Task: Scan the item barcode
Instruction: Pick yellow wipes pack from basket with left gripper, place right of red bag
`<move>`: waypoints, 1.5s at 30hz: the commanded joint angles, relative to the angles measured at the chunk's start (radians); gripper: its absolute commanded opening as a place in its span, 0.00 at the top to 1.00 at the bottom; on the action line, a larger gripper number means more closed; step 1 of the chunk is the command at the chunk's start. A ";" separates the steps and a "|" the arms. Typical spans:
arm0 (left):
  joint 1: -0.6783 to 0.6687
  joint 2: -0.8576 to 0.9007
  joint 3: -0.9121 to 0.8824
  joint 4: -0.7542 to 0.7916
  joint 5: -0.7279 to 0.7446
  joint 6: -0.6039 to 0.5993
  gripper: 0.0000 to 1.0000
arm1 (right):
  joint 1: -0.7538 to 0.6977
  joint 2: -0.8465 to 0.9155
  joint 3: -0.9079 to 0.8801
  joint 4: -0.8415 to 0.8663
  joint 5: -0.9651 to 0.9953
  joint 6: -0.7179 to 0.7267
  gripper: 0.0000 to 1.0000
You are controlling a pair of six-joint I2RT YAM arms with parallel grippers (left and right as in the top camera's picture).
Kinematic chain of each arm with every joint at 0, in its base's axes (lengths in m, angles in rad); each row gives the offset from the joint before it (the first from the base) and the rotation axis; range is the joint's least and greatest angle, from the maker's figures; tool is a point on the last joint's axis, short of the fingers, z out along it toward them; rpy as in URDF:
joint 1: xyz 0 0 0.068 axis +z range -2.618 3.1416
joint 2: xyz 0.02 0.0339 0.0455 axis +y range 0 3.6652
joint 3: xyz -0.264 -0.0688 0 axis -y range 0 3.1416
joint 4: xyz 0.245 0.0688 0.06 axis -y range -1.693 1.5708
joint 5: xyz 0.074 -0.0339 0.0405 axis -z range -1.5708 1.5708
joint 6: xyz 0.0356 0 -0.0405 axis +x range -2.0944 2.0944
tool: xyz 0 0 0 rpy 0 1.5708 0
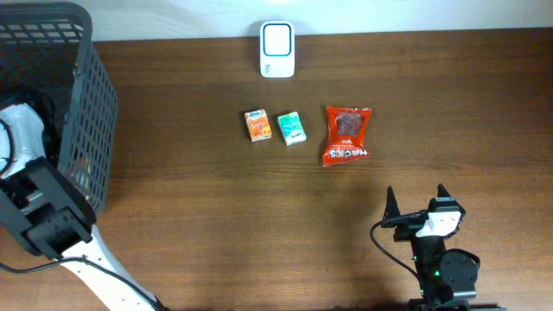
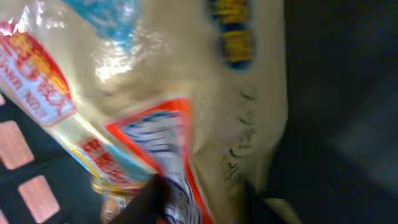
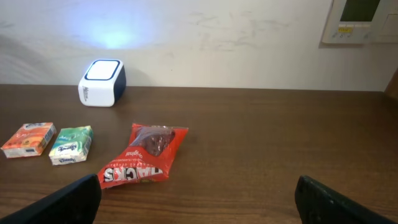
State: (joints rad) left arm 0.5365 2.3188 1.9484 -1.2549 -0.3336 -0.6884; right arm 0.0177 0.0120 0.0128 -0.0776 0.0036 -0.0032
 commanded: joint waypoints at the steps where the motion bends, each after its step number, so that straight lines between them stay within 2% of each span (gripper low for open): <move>1: 0.008 0.037 0.009 -0.015 0.023 -0.006 1.00 | 0.006 -0.006 -0.007 -0.005 0.008 0.004 0.01; 5: 0.007 0.037 0.259 -0.152 0.023 -0.007 1.00 | 0.006 -0.006 -0.007 -0.005 0.008 0.004 0.02; 7: 0.005 0.037 0.468 -0.264 0.023 -0.007 1.00 | 0.006 -0.006 -0.007 -0.005 0.008 0.004 0.01; 10: -0.011 0.037 0.886 -0.399 0.056 -0.006 1.00 | 0.006 -0.006 -0.007 -0.004 0.008 0.004 0.01; 12: -0.037 0.035 1.136 -0.433 0.088 0.034 1.00 | 0.006 -0.006 -0.007 -0.005 0.008 0.004 0.02; 13: -0.064 -0.006 1.187 -0.411 0.112 0.061 1.00 | 0.006 -0.006 -0.007 -0.005 0.008 0.004 0.01; 19: -0.261 -0.213 1.189 -0.318 0.113 0.106 1.00 | 0.006 -0.006 -0.007 -0.005 0.008 0.004 0.02; 21: -0.386 -0.251 1.189 -0.341 0.222 0.167 1.00 | 0.006 -0.006 -0.007 -0.005 0.008 0.004 0.02; 23: -0.512 -0.242 1.168 -0.403 0.315 0.167 1.00 | 0.006 -0.006 -0.007 -0.005 0.008 0.004 0.01; 26: -0.713 -0.187 1.064 -0.423 0.335 0.167 1.00 | 0.006 -0.006 -0.007 -0.005 0.008 0.004 0.01; 28: -0.878 -0.123 0.941 -0.355 0.339 0.167 1.00 | 0.006 -0.006 -0.007 -0.004 0.008 0.004 0.02; 31: -1.024 -0.071 0.787 -0.243 0.339 0.167 1.00 | 0.006 -0.006 -0.007 -0.005 0.008 0.004 0.01; 33: -1.136 -0.013 0.676 -0.146 0.339 0.239 1.00 | 0.006 -0.006 -0.007 -0.005 0.008 0.004 0.02; 35: -1.206 0.031 0.629 -0.076 0.338 0.367 1.00 | 0.006 -0.006 -0.007 -0.005 0.008 0.004 0.01; 38: -1.259 0.084 0.618 -0.037 0.338 0.453 1.00 | 0.006 -0.006 -0.007 -0.005 0.008 0.004 0.01; 41: -1.280 0.148 0.618 0.070 0.339 0.565 1.00 | 0.006 -0.006 -0.007 -0.005 0.008 0.004 0.02; 43: -1.280 0.185 0.618 0.132 0.393 0.571 1.00 | 0.006 -0.006 -0.007 -0.005 0.008 0.004 0.02; 45: -1.281 0.200 0.617 0.163 0.525 0.570 0.99 | 0.006 -0.006 -0.007 -0.005 0.008 0.004 0.02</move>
State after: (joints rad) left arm -0.7433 2.4939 2.5610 -1.1183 0.0444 -0.1558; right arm 0.0177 0.0113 0.0128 -0.0776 0.0036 -0.0025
